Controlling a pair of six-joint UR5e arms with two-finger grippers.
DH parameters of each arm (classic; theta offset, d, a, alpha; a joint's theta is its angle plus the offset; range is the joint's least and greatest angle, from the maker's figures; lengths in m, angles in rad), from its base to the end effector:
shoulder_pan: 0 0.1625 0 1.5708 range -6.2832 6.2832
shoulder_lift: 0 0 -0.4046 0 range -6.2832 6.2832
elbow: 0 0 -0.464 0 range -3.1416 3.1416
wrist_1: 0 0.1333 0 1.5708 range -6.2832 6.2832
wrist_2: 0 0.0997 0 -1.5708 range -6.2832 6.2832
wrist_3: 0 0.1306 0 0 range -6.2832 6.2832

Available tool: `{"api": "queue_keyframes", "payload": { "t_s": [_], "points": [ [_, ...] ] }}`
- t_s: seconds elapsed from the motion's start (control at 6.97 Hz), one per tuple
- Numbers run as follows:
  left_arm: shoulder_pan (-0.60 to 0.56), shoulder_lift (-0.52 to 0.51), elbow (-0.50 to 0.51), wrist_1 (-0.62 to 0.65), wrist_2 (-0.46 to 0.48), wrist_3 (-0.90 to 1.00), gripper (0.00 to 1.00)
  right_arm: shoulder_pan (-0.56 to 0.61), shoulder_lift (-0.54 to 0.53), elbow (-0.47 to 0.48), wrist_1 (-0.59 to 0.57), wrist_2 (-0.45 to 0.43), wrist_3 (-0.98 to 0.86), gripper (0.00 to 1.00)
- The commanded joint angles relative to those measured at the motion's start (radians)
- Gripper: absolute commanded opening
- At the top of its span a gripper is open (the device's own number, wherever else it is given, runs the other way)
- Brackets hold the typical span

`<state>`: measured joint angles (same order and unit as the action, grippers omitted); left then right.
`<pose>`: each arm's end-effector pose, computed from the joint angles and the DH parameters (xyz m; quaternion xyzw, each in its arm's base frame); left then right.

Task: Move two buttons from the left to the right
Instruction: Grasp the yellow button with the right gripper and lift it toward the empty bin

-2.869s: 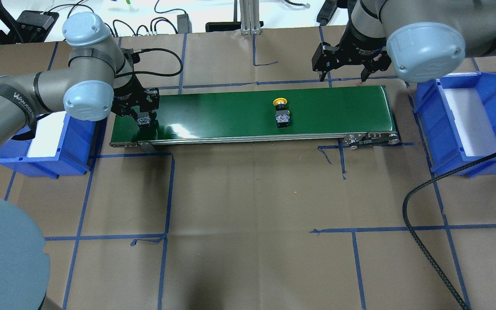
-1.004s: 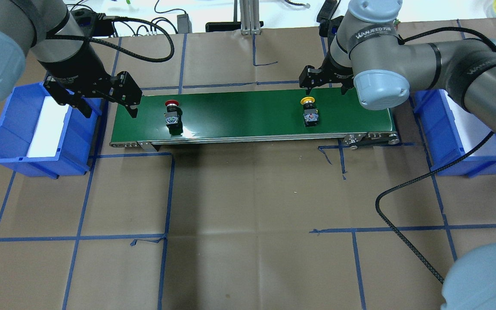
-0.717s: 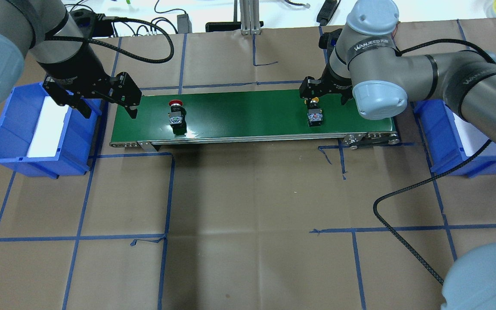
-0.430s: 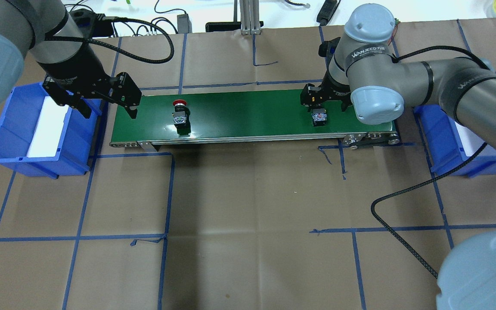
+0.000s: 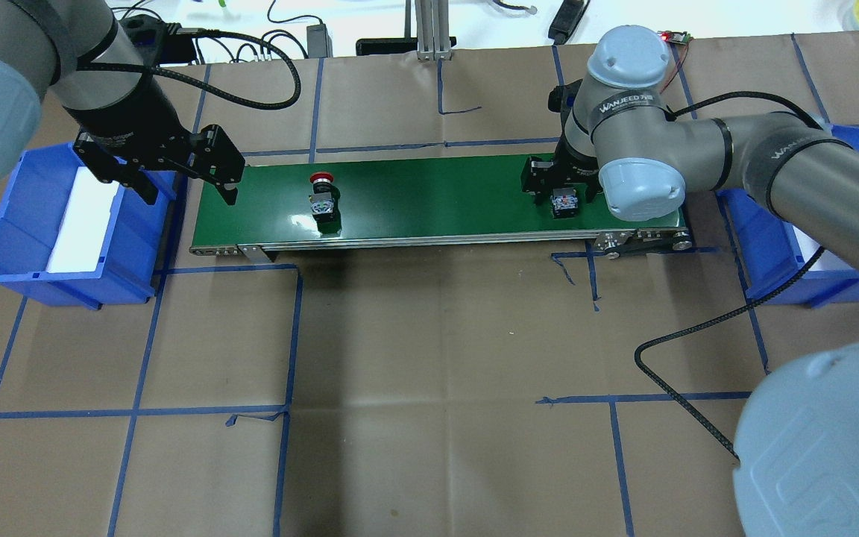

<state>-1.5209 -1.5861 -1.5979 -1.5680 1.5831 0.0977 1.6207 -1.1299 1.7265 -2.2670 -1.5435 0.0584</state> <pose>-0.1034 -0.5701 0.4129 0.0240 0.9995 0.0202 0.0047 0.1701 -0.6610 0.1477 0.0036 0.9987 -0.0490 0.0163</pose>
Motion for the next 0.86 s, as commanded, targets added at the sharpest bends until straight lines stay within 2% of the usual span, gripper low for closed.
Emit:
{"api": "queue_keyframes", "payload": {
  "t_s": [0.0, 0.29, 0.43, 0.57, 0.72],
  "points": [
    [-0.001, 0.000, 0.000, 0.000, 0.000, -0.001, 1.00, -0.010, 0.001, -0.010, -0.009, -0.053, -0.014, 0.07],
    [-0.001, 0.000, 0.001, 0.000, 0.002, -0.001, 1.00, -0.039, -0.040, -0.025, 0.007, -0.113, -0.049, 0.05],
    [-0.001, 0.000, 0.001, 0.000, 0.002, -0.001, 1.00, -0.071, -0.106, -0.028, 0.056, -0.112, -0.051, 0.05],
    [-0.001, 0.000, 0.001, 0.000, 0.002, -0.001, 1.00, -0.162, -0.173, -0.034, 0.149, -0.098, -0.089, 0.05],
    [-0.001, 0.000, 0.001, 0.000, 0.002, -0.001, 1.00, -0.251, -0.220, -0.042, 0.193, -0.095, -0.194, 0.05]
  ]
}}
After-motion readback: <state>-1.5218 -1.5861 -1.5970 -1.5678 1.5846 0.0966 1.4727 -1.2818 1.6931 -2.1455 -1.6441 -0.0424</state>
